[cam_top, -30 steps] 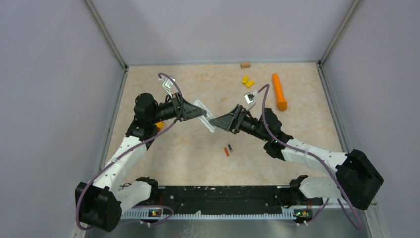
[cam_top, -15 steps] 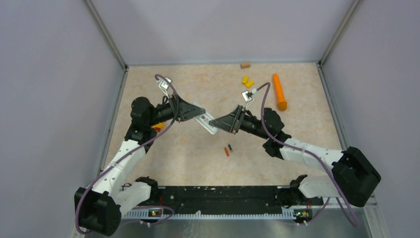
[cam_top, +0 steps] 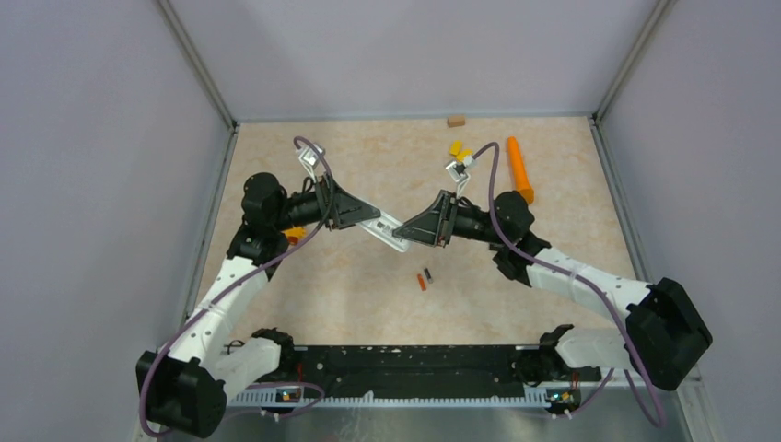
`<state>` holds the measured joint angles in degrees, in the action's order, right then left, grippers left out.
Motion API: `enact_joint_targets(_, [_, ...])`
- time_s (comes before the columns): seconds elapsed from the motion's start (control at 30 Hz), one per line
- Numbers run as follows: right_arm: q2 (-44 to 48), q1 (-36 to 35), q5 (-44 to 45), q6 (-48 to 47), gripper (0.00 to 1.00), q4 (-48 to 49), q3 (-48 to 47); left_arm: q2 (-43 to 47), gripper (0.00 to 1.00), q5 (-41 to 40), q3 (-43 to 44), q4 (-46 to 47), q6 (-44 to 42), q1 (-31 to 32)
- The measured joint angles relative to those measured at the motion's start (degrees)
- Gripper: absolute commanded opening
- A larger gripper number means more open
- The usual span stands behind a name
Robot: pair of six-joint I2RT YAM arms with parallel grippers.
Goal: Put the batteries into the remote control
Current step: Adjust the remote control.
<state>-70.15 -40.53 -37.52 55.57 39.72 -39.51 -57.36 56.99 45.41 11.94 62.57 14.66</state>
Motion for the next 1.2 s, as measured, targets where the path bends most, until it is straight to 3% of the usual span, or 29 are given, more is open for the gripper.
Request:
enact_joint_targets(0.2, [-0.1,1.4,-2.7,1.3,0.1,-0.6,0.0,0.0,0.46,1.1,0.3,-2.1,-1.2,-0.1])
enact_joint_targets(0.3, [-0.7,2.4,-4.2,3.1,0.1,-0.2,0.0,0.0,0.41,1.2,0.5,-2.6,-2.1,-0.1])
enact_joint_targets(0.37, [-1.3,2.9,-5.4,4.3,0.1,0.3,0.0,0.0,0.32,1.4,0.5,-3.4,-2.8,-0.1])
enact_joint_targets(0.47, [-2.1,3.2,-6.8,6.2,0.1,1.3,-0.2,0.0,0.05,2.2,0.5,-3.8,-3.7,-0.1])
enact_joint_targets(0.53, [-2.8,3.3,-7.7,6.9,0.13,1.2,-0.7,0.0,0.0,2.6,0.6,-3.4,-4.3,-0.2])
enact_joint_targets(0.67, [-3.1,3.6,-7.9,5.8,0.62,-1.8,-2.2,-0.1,0.0,2.4,0.6,-3.9,-5.9,-0.4])
enact_joint_targets(0.7, [-3.1,3.6,-7.3,5.1,0.69,-3.5,-2.5,-0.1,0.0,2.1,0.6,-4.5,-6.7,-0.4])
enact_joint_targets(0.77, [-2.8,4.1,-4.3,2.9,0.73,-7.8,-2.7,-0.1,0.0,0.8,0.7,-6.8,-8.9,-0.4])
enact_joint_targets(0.87, [-1.3,4.8,1.8,-0.5,0.7,-15.6,-2.7,-0.3,0.0,-2.6,0.1,-8.3,-11.2,-0.4])
enact_joint_targets(0.97, [1.4,5.1,9.2,-2.9,0.59,-22.2,-2.7,-0.7,0.0,-7.8,-2.5,-8.2,-13.2,-0.4])
enact_joint_targets(1.2, [0.5,4.0,16.6,-1.3,0.35,-21.2,-2.5,-4.8,0.0,-17.9,-7.7,-9.4,-16.3,-0.4])
